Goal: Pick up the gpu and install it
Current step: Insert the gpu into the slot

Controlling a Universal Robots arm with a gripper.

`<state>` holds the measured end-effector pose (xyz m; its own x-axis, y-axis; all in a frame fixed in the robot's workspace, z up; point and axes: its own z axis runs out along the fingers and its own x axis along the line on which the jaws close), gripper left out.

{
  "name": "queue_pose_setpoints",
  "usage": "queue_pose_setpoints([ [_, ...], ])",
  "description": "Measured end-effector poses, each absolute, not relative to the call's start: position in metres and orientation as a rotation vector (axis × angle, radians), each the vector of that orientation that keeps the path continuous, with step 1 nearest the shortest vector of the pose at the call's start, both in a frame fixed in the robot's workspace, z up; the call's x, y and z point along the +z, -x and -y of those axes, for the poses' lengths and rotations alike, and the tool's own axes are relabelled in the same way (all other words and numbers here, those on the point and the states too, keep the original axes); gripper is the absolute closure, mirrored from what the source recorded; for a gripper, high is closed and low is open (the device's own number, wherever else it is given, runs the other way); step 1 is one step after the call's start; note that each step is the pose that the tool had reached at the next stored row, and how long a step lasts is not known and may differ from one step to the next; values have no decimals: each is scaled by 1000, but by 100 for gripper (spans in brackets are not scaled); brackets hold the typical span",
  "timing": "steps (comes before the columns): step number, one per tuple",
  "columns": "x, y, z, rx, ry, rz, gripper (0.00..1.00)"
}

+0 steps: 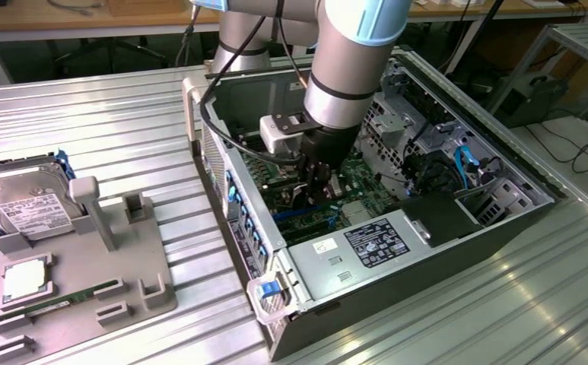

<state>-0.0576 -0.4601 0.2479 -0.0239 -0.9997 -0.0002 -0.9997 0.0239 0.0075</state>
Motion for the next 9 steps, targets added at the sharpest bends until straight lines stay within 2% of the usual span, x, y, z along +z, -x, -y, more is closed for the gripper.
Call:
queue_pose_setpoints([
  [9, 244, 58, 460, -9, -2191, 2244, 72],
])
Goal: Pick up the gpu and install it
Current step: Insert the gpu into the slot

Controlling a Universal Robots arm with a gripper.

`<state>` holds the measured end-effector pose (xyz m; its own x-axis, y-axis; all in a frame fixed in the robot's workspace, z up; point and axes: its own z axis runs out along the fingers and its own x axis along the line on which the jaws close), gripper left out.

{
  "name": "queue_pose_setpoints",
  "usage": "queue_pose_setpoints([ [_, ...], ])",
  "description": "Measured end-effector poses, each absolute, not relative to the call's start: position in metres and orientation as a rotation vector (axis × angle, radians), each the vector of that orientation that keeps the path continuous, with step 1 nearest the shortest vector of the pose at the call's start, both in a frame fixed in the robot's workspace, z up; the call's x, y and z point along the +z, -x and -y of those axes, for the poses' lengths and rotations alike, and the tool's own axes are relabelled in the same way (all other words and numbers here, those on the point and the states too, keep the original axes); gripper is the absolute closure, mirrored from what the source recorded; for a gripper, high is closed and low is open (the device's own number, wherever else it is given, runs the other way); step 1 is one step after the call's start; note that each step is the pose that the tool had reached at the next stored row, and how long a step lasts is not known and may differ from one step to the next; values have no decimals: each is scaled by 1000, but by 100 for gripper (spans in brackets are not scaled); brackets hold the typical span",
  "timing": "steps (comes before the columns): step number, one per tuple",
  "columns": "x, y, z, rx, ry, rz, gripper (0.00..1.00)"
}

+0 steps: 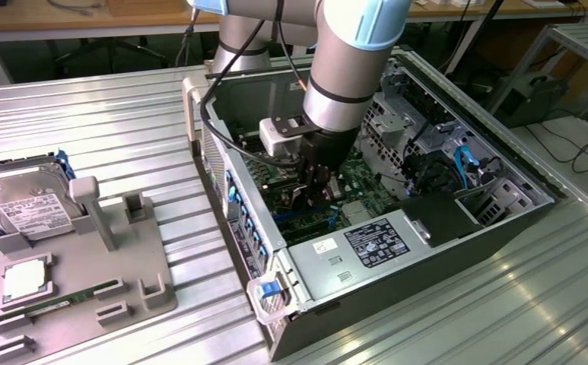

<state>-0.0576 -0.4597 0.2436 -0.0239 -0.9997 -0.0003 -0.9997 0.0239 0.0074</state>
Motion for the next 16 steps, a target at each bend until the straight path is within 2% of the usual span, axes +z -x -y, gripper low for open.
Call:
queue_pose_setpoints([
  [16, 245, 58, 459, 0, -2195, 2248, 72],
])
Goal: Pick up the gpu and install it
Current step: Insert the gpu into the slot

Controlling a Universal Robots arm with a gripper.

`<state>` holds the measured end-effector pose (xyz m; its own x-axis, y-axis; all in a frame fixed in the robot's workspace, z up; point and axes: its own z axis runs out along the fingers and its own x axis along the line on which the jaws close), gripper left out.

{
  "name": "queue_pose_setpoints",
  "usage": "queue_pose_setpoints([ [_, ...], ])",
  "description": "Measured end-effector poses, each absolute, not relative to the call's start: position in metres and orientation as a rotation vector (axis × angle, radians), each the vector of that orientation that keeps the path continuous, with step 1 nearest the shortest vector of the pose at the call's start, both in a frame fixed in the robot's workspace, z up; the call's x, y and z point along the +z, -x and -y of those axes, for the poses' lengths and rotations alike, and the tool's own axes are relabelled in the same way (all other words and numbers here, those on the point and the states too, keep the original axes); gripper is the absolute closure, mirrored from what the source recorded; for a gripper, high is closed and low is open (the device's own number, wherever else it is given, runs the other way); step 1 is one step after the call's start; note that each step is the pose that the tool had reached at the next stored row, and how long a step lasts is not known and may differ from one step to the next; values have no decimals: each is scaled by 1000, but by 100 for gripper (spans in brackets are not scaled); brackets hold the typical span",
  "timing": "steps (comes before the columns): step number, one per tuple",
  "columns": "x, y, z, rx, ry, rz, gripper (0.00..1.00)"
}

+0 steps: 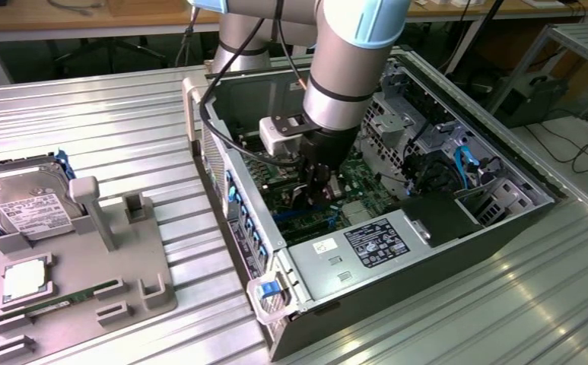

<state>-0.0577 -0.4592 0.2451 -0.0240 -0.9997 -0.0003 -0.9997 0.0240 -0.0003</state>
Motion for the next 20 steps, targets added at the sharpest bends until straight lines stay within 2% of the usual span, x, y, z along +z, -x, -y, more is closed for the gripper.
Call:
queue_pose_setpoints([
  [20, 241, 61, 457, 1, 2191, -2244, 72],
])
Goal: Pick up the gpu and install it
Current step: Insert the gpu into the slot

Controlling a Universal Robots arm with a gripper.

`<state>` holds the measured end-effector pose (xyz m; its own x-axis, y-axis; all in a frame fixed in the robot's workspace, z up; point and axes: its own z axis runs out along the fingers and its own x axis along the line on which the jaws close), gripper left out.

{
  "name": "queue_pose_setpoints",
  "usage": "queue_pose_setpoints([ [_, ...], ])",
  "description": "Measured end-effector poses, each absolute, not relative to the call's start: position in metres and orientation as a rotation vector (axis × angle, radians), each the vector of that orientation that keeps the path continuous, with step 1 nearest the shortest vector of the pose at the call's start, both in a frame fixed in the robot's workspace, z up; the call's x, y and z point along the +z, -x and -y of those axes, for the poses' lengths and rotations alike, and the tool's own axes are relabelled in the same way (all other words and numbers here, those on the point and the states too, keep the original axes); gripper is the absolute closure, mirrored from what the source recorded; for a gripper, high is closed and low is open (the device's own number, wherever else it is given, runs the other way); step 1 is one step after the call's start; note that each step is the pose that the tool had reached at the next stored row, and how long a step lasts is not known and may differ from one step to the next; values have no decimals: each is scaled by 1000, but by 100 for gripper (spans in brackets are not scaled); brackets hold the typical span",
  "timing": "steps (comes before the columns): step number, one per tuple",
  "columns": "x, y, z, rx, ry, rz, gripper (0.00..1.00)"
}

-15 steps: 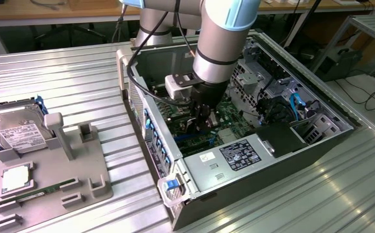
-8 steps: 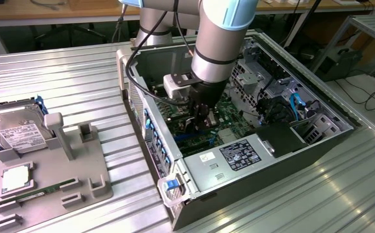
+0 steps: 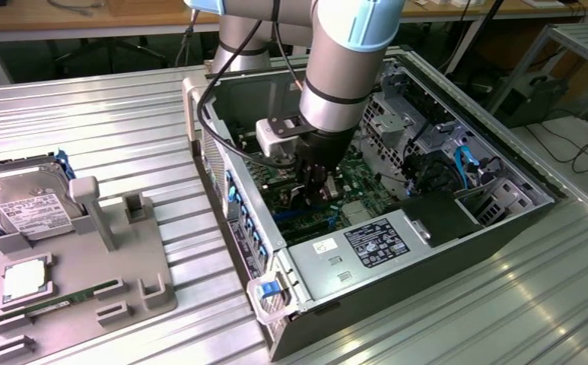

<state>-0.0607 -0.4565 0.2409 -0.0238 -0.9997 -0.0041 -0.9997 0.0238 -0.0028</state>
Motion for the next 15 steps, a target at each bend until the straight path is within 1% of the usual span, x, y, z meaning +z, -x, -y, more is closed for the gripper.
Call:
queue_pose_setpoints([
  [15, 242, 61, 457, 2, 2191, -2244, 72],
])
